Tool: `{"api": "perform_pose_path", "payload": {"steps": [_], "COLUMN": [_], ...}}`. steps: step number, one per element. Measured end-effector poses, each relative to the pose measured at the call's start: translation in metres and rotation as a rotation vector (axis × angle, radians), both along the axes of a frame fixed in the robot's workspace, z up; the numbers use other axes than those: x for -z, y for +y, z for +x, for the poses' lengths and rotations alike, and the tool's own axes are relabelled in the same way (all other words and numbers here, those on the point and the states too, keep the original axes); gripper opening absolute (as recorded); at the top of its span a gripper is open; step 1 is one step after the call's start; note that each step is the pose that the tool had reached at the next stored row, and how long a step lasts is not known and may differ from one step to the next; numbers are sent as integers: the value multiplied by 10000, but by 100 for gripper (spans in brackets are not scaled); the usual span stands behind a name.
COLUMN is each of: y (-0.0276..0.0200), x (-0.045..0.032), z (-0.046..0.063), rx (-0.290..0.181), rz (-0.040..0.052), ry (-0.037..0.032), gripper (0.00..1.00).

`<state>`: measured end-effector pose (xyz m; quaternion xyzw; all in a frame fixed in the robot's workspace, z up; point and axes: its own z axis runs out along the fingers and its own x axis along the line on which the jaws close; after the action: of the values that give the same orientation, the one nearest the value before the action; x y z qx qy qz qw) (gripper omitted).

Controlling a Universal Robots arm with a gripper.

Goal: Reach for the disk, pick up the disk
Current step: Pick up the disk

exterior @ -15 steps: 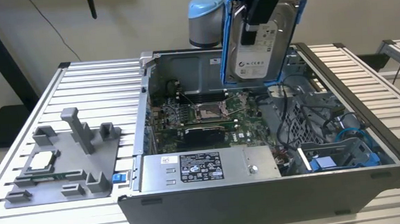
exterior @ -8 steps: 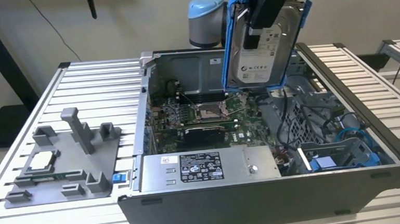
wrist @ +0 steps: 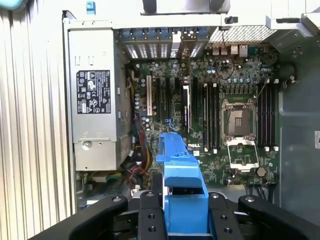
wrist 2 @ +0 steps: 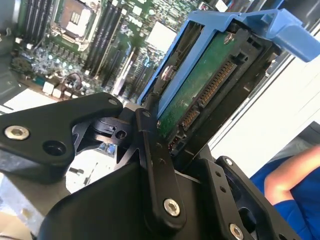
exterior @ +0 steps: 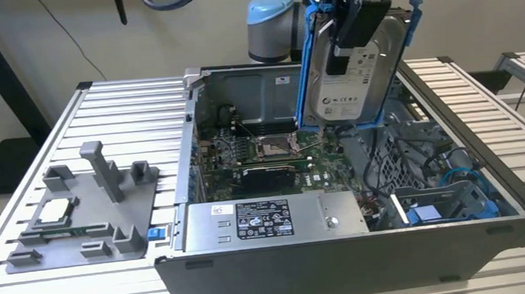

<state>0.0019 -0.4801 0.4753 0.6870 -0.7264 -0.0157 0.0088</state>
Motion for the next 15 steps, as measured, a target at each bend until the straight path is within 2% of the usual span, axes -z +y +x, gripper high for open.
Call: {"api": "perform_pose_path", "payload": {"steps": [15], "y": [-407], "x": [0], "z": [19], "rx": [79], "rz": [0], "ry": [33], "gripper": [0]}}
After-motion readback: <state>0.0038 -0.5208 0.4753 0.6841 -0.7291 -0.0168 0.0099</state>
